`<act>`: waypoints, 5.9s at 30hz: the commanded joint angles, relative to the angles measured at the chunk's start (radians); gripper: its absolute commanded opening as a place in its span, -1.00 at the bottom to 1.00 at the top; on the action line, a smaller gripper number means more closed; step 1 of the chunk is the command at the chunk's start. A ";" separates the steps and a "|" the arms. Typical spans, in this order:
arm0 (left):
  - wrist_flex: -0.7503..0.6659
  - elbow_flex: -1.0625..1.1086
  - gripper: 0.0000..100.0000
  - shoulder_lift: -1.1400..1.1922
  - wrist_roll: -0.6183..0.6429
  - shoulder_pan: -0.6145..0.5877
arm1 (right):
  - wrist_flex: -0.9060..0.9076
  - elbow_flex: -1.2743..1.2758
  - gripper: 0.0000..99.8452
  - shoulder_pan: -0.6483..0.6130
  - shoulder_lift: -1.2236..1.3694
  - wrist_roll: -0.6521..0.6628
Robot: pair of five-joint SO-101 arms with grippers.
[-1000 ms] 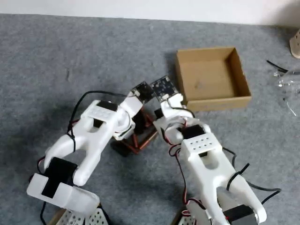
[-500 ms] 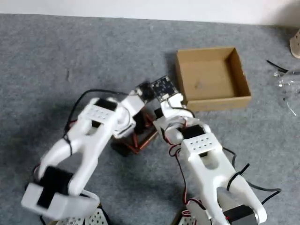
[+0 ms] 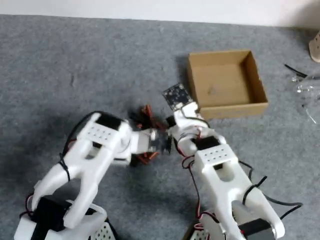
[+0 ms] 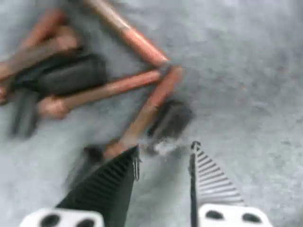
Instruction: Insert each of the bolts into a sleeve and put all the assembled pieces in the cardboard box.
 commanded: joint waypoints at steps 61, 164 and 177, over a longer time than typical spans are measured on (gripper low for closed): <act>0.192 -0.552 -0.66 0.579 -0.308 -0.162 | -0.102 -0.004 -0.99 0.160 -0.031 -0.157; 0.097 -0.608 -0.60 0.460 2.136 -0.588 | -0.179 -0.001 -0.99 0.160 -0.030 -0.155; -0.190 -0.361 -0.60 0.458 2.305 -0.499 | -0.180 -0.001 -0.99 0.160 -0.030 -0.153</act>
